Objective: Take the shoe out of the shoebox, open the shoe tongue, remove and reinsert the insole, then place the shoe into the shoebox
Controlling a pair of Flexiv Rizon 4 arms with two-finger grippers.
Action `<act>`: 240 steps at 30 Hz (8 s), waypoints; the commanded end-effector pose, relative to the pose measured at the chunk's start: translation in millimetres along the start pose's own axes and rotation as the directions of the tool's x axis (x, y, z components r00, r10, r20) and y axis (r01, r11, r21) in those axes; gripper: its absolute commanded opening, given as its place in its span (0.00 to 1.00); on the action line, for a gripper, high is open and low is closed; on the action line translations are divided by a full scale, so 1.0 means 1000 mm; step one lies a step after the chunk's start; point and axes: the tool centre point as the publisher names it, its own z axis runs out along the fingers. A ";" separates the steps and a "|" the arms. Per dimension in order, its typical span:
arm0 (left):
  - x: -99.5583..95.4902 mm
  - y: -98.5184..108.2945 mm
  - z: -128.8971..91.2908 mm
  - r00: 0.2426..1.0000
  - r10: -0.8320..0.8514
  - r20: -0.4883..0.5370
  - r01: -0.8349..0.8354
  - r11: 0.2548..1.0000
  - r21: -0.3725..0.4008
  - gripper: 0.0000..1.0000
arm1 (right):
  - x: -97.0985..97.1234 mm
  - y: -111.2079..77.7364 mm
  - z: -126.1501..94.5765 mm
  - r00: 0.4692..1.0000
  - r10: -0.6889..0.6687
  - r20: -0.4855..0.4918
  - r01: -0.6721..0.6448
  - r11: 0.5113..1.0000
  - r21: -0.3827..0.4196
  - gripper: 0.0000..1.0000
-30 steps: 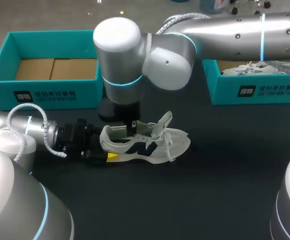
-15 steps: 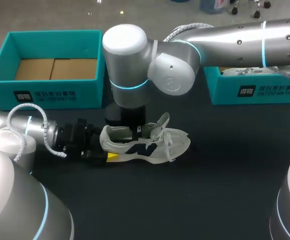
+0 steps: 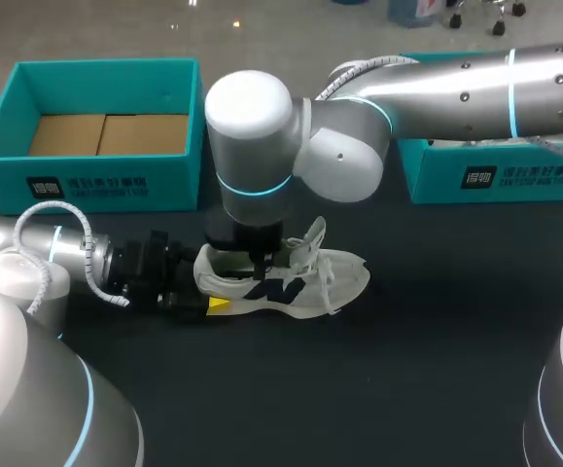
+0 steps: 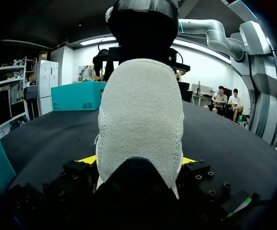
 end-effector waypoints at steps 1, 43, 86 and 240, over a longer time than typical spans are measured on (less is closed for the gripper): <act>0.000 0.003 0.001 1.000 0.001 0.002 -0.001 1.000 -0.001 0.00 | -0.001 0.001 0.006 1.000 0.004 0.006 -0.004 1.000 -0.009 0.29; 0.000 0.003 0.001 1.000 0.001 0.002 -0.001 1.000 -0.001 0.00 | 0.010 -0.002 0.023 0.971 0.018 -0.237 -0.018 1.000 0.002 0.00; 0.000 0.003 0.001 1.000 0.001 0.002 -0.001 1.000 -0.001 0.00 | -0.011 -0.030 -0.029 0.963 -0.021 -0.268 -0.041 0.974 -0.223 0.00; 0.000 0.003 0.001 1.000 0.001 0.002 -0.001 1.000 -0.001 0.00 | -0.057 0.065 -0.176 0.930 -0.313 -0.191 -0.045 0.422 -0.906 0.00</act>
